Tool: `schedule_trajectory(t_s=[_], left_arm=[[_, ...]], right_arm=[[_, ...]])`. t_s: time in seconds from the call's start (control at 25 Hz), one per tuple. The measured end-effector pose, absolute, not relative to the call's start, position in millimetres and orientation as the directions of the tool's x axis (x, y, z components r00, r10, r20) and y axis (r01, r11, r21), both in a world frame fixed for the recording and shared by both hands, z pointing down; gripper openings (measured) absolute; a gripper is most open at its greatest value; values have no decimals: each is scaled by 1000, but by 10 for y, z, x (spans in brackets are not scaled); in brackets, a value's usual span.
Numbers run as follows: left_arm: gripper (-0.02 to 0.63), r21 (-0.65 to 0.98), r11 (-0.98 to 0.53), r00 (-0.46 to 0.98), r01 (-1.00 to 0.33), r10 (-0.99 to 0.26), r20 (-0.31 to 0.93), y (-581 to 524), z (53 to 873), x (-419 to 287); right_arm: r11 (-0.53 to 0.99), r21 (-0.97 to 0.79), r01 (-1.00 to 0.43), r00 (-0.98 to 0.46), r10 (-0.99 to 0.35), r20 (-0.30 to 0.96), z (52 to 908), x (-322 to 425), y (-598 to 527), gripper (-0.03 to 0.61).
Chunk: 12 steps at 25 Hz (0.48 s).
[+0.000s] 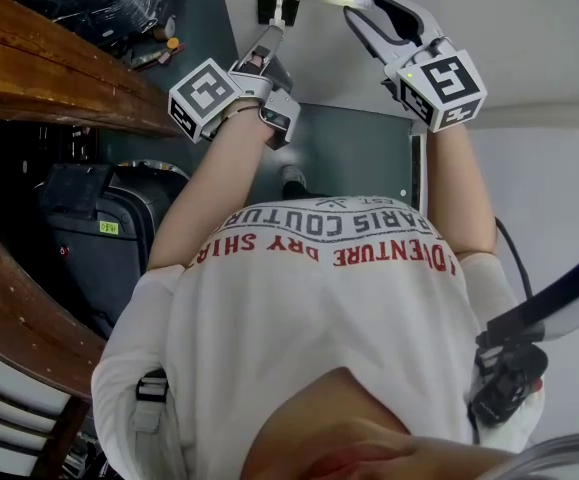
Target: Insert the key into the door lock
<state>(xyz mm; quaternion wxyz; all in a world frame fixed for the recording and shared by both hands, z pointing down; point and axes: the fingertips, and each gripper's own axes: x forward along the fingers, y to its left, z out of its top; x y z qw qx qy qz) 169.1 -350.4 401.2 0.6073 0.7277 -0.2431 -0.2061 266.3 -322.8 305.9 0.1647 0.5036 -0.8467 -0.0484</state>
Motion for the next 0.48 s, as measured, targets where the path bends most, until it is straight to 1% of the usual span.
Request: schedule_trajectory(t_s=[0.48], left_arm=[[21,993,-108,783,-47,-621,-30,-3543,3988,1718]], right_arm=[[489,249,-836,-439,-868,230,3056,2653,-3206,163]])
